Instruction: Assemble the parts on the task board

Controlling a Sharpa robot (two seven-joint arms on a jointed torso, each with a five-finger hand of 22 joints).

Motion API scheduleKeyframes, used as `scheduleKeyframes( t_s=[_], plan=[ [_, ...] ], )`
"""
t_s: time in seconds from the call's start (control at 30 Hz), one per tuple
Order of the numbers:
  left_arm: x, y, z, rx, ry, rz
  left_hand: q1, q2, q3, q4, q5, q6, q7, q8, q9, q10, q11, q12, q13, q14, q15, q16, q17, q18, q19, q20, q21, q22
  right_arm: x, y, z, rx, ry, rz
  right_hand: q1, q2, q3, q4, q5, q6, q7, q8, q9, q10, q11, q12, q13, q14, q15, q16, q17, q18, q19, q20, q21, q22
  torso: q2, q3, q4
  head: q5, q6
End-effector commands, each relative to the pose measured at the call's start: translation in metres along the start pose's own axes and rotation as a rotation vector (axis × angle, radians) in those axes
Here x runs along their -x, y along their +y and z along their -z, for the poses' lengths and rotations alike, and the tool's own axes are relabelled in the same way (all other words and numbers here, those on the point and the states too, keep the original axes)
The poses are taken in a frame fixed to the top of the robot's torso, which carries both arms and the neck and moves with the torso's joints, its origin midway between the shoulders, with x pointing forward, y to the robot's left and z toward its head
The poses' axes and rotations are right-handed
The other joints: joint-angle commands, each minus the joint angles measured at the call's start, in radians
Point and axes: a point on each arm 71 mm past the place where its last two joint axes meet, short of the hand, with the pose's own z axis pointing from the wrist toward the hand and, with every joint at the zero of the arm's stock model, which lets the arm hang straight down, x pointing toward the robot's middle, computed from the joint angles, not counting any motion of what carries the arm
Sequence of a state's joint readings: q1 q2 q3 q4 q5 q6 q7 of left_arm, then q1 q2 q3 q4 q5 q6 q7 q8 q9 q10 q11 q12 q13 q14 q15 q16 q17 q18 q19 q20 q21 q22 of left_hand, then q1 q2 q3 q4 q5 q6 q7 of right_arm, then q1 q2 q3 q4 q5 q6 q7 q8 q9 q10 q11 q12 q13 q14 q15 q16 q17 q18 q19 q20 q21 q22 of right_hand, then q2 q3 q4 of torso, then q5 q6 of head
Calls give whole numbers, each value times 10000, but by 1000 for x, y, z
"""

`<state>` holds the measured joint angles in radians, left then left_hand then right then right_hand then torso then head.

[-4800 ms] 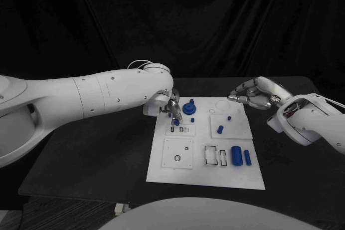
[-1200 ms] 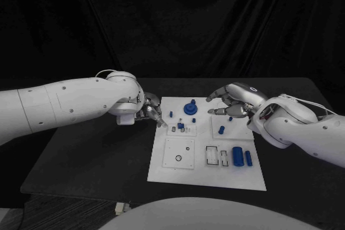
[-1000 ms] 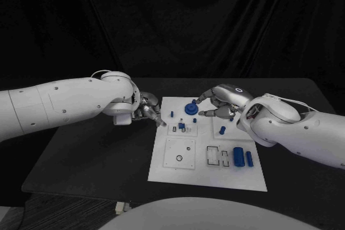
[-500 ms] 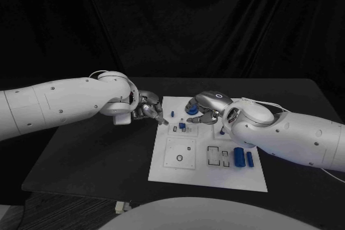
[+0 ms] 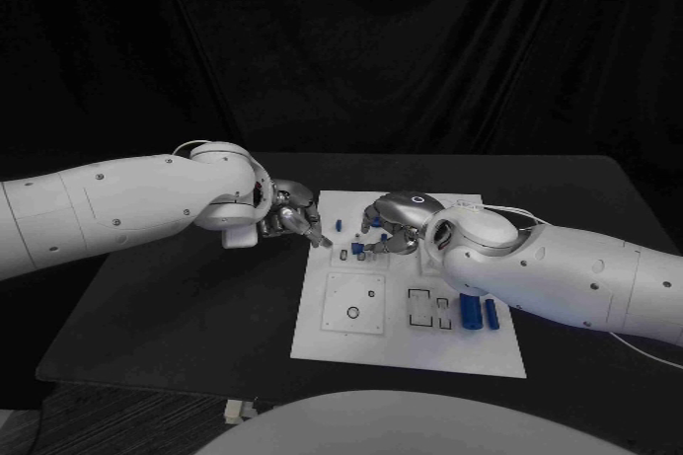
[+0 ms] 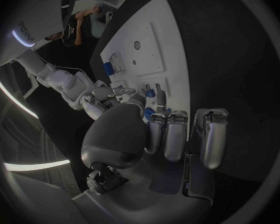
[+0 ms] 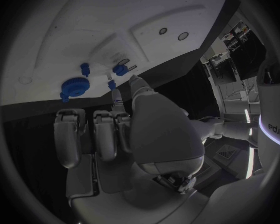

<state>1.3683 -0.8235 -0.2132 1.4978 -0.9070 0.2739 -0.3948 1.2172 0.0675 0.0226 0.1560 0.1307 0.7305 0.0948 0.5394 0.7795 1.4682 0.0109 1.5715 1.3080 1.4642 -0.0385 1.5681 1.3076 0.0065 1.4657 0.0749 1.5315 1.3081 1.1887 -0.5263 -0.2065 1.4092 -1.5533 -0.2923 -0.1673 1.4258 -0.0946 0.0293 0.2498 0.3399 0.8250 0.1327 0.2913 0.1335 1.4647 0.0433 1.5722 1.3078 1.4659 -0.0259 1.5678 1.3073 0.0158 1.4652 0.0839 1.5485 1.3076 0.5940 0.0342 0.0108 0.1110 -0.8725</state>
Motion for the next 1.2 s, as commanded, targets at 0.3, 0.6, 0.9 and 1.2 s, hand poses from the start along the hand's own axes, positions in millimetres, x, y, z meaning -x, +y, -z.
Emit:
scheduleKeyframes(
  t_s=[0.3, 0.6, 0.9, 1.2],
  plan=[
    [1, -2, 0, -110, 78, -1, 131, 32, -16, 96, 2, -74, -4, 90, -7, 1026, 87, -7, 2628, 1066, 93, 27, 2632, 121, 455, 78, -105, 2153, -8, 2, -9, -182, 285, 230, -142, 30, 275, -87, 409, -259, 10, 251, 117, 1061, 93, -14, 2630, 1049, 114, 30, 2635, -110, 960, 88, 69, 2570, -1, -6, -1, 39, -2],
    [1, 0, 0, -31, 88, 18, 156, 44, -17, 106, 6, -65, -6, 104, -14, 1026, 91, -7, 2628, 1066, 97, 27, 2632, 131, 421, 81, -134, 2128, -16, 3, -14, -167, 340, 192, -147, -15, 402, -202, 738, -371, 21, 388, 182, 1061, 97, -14, 2630, 1049, 120, 30, 2635, -105, 949, 101, 53, 2563, -1, -9, 2, 59, -2],
    [1, 0, -1, -34, 108, 11, 173, 51, -21, 115, 9, -70, -4, 106, -24, 1026, 96, -7, 2628, 1066, 100, 27, 2632, 139, 397, 84, -155, 2111, -22, 5, -17, -128, 422, 162, -133, -26, 448, -260, 640, -359, 21, 468, 217, 1061, 101, -14, 2630, 1049, 125, 30, 2635, -100, 939, 106, 37, 2556, -8, -12, 1, 50, -2],
    [1, 0, -2, -34, 141, -4, 182, 55, -23, 121, 10, -73, -2, 106, -30, 1026, 98, -7, 2628, 1066, 102, 27, 2632, 143, 383, 86, -167, 2100, -27, 6, -20, -103, 509, 139, -113, -35, 527, -360, 440, -363, 17, 588, 269, 1061, 102, -14, 2630, 1049, 127, 30, 2635, -93, 925, 111, 16, 2548, -9, -16, 2, 33, -2]
  ],
)
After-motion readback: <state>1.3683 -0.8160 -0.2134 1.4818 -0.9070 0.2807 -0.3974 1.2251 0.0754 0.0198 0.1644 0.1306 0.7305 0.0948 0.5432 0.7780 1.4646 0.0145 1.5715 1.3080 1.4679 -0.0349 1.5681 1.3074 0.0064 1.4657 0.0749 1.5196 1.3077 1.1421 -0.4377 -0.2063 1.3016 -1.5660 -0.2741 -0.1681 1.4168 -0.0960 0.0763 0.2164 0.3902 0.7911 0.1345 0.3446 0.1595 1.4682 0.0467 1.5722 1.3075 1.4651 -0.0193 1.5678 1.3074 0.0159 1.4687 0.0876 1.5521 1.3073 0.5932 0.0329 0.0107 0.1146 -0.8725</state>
